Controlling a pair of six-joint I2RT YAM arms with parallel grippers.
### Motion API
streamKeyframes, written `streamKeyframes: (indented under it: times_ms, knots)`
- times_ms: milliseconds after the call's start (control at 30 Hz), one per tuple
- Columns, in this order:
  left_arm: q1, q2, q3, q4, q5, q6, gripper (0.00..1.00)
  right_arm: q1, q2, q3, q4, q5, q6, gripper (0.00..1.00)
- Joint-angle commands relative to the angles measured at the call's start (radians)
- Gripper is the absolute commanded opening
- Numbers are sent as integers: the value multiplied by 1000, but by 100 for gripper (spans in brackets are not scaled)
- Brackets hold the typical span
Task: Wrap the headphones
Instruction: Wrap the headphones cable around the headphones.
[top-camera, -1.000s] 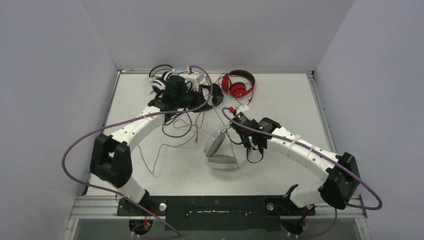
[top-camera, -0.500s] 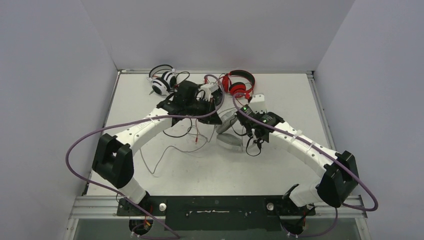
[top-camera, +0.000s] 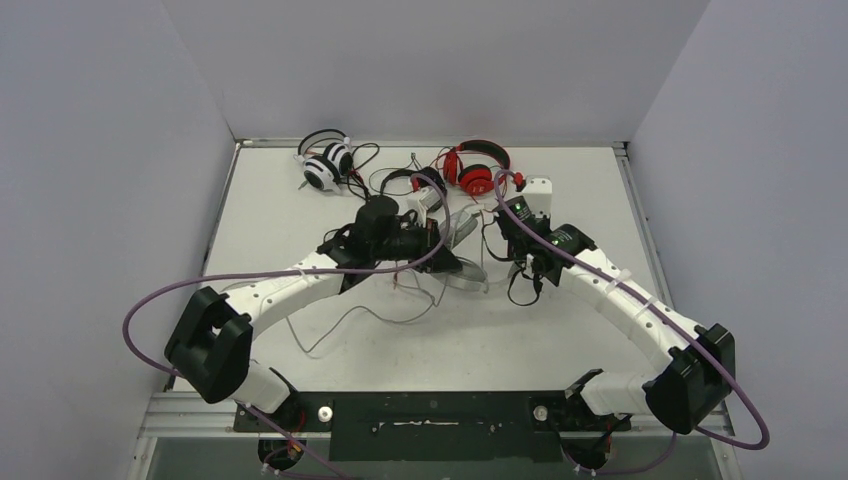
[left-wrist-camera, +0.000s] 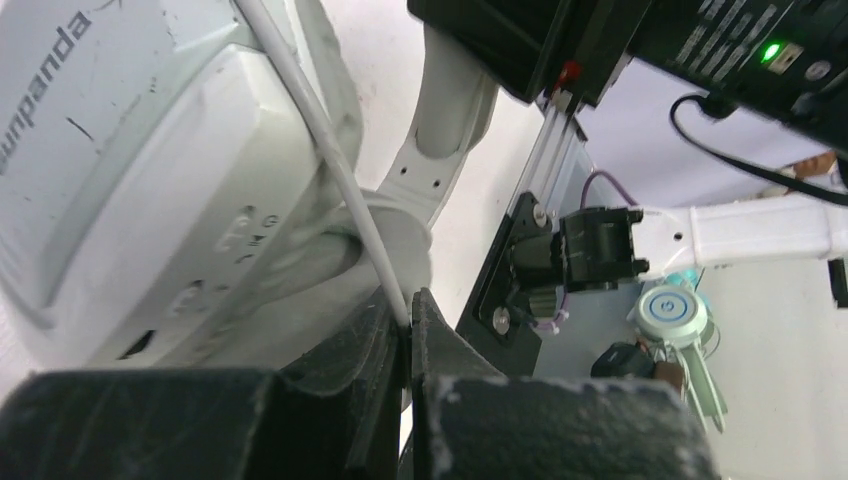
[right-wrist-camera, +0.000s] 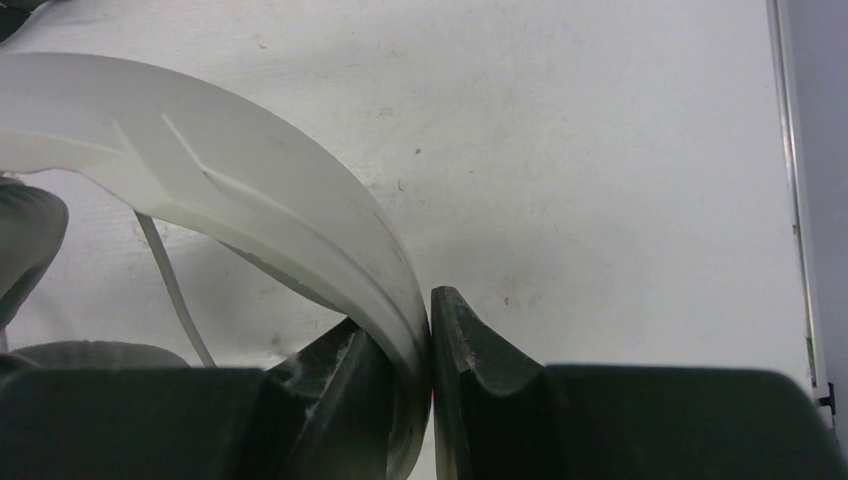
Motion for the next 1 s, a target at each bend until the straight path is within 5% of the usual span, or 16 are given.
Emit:
streamKeyframes:
  times_ms: [0, 267, 600, 967]
  knots:
    - [9, -58, 17, 88, -62, -65, 0, -5, -16, 41, 199, -11, 54, 0]
    - [5, -5, 169, 30, -12, -74, 0, 2, -42, -19, 201, 38, 96, 0]
    - [-88, 9, 31, 280, -34, -220, 1, 8, 66, 80, 114, 118, 227, 0]
    - [-176, 42, -113, 518, -81, -231, 31, 8, 41, 159, 185, 31, 283, 0]
